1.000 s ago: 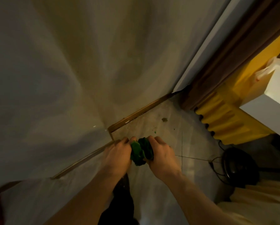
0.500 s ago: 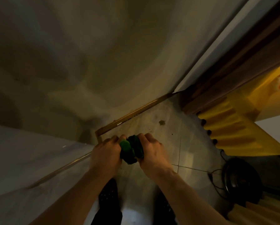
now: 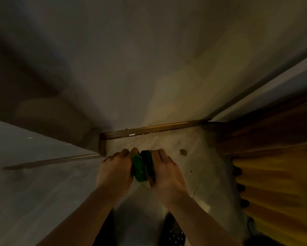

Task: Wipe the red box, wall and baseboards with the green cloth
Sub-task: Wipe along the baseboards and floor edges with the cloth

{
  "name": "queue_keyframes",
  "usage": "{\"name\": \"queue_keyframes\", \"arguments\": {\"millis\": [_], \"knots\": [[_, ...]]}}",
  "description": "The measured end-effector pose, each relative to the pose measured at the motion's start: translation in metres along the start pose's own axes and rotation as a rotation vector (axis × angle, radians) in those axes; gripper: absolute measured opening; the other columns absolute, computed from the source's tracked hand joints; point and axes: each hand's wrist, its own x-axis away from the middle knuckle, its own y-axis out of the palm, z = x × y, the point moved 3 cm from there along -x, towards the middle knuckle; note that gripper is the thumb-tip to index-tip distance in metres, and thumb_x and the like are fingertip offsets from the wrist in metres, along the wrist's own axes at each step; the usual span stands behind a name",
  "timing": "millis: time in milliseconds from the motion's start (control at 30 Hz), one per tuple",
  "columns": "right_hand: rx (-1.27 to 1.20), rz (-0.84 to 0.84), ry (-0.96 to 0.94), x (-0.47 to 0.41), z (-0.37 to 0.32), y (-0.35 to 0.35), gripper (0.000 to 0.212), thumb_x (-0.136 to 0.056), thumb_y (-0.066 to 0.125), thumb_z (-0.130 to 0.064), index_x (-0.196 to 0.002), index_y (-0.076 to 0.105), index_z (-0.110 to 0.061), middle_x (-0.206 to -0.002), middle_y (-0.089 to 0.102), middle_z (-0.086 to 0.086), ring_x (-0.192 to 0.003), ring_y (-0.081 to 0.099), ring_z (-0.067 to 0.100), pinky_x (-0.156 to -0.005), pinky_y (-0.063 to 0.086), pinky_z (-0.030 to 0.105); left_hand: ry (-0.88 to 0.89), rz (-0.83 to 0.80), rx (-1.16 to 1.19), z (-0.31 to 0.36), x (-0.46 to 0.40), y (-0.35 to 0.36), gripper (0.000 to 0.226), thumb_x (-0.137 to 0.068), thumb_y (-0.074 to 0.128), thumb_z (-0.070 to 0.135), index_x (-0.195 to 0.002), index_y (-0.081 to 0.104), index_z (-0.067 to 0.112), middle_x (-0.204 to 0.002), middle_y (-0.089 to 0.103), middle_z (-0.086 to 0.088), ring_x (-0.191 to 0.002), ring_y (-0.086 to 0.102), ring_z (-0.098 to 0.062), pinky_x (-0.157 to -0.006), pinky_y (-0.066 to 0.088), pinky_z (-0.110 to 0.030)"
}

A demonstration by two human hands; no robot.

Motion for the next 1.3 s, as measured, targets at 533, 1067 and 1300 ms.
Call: {"name": "queue_keyframes", "arguments": {"millis": [533, 1067, 1300], "knots": [[0.031, 0.060, -0.258, -0.098, 0.084, 0.201, 0.071, -0.083, 0.073, -0.031, -0.143, 0.035, -0.025, -0.139, 0.045, 0.005, -0.117, 0.051, 0.025, -0.085, 0.055, 0.037, -0.104, 0.007, 0.006, -0.116, -0.069, 0.185, 0.054, -0.081, 0.070, 0.033, -0.124, 0.038, 0.039, -0.113, 0.059, 0.004, -0.098, 0.062, -0.026, -0.075, 0.049, -0.037], [0.233, 0.170, -0.262, -0.185, 0.142, 0.307, 0.059, -0.080, 0.072, -0.029, -0.132, 0.043, -0.027, -0.131, 0.048, 0.002, -0.110, 0.056, 0.025, -0.076, 0.057, 0.039, -0.051, 0.253, 0.060, -0.195, -0.132, 0.310, 0.054, -0.076, 0.067, 0.043, -0.124, 0.041, 0.039, -0.125, 0.059, 0.008, -0.114, 0.057, -0.021, -0.084, 0.046, -0.038], [0.226, 0.188, -0.264, -0.197, 0.151, 0.303, 0.059, -0.077, 0.070, -0.035, -0.127, 0.039, -0.034, -0.126, 0.047, -0.004, -0.102, 0.058, 0.023, -0.070, 0.055, 0.039, 0.040, 0.349, 0.013, -0.215, -0.133, 0.331, 0.058, -0.076, 0.054, 0.059, -0.128, 0.044, 0.035, -0.124, 0.053, 0.009, -0.116, 0.051, -0.017, -0.097, 0.042, -0.035]]}}
